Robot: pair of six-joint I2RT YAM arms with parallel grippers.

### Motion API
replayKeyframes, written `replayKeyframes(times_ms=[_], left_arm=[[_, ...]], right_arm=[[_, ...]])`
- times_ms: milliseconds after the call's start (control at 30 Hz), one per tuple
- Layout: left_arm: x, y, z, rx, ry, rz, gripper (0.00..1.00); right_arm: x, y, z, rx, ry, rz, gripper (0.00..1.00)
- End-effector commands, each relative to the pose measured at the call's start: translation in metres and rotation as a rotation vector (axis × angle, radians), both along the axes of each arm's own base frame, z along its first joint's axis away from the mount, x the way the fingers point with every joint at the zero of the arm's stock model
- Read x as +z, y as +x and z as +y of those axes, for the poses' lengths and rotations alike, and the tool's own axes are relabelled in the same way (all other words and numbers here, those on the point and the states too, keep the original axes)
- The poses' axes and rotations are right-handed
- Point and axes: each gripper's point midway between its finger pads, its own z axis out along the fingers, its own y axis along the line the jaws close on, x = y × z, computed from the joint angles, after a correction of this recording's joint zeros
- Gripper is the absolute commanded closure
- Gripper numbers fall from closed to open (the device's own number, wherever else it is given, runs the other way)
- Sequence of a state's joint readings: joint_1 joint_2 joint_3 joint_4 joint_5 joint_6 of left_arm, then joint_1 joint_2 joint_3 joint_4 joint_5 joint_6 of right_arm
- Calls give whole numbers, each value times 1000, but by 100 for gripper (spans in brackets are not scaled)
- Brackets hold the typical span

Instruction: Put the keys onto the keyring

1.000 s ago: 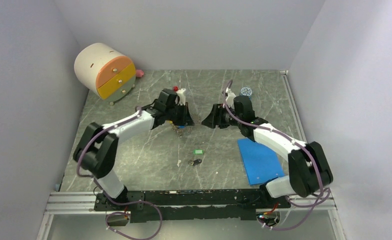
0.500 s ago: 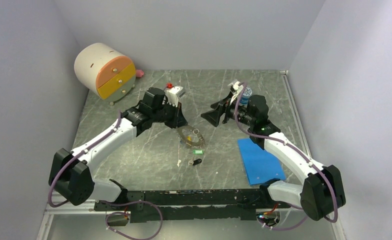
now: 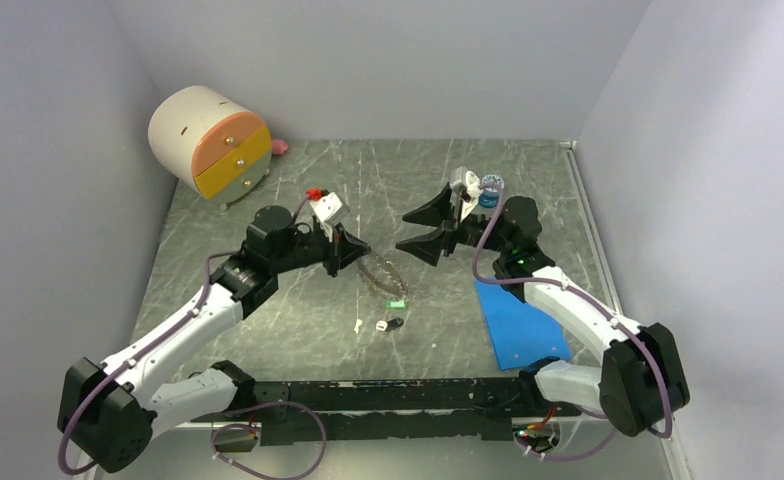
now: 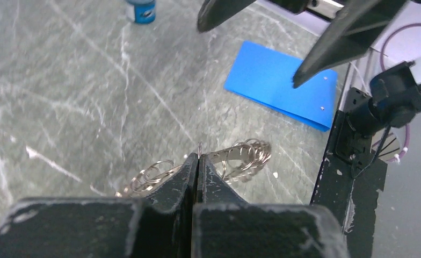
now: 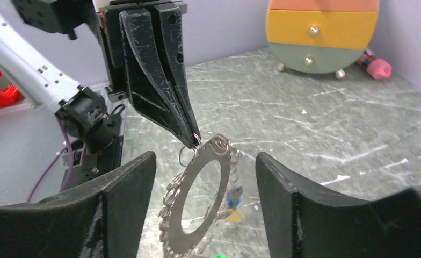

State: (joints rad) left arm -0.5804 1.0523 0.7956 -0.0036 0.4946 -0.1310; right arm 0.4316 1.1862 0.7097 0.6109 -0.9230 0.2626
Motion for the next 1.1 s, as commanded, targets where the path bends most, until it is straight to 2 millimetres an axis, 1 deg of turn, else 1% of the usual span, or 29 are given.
replayKeyframes(times_ms=[0,67,167,333,367,433,600,700,800,1000,1067], left_arm=[[55,-15,-17,-178,-142,-336,97],[57,-21,-18,-214,-162,-379,98],[60,-25,-20,-242,-190,-429,97],[64,-33,-23,-287,-236,-479,97],[65,-35,-23,-297,-245,-490,98],[69,-38,-23,-312,-263,-513,97],[70,-42,-23,-322,-271,-529,97],[70,-44,-23,-332,-273,-530,97],[69,-44,-24,-340,-275,-524,97],[69,-42,-24,-331,-279,-517,97],[69,-41,-24,-325,-282,-514,98]], right_arm=[[26,-20,10,120,38,-177,32],[27,-25,14,149,38,-196,37],[29,-33,19,189,38,-215,49],[22,-36,26,230,16,-209,69],[20,-36,27,230,13,-203,71],[17,-34,28,232,6,-195,71],[11,-30,30,231,-7,-183,71],[7,-27,31,225,-19,-174,69],[6,-28,32,237,-23,-173,70],[5,-35,34,280,-20,-179,90],[5,-35,35,286,-24,-183,100]])
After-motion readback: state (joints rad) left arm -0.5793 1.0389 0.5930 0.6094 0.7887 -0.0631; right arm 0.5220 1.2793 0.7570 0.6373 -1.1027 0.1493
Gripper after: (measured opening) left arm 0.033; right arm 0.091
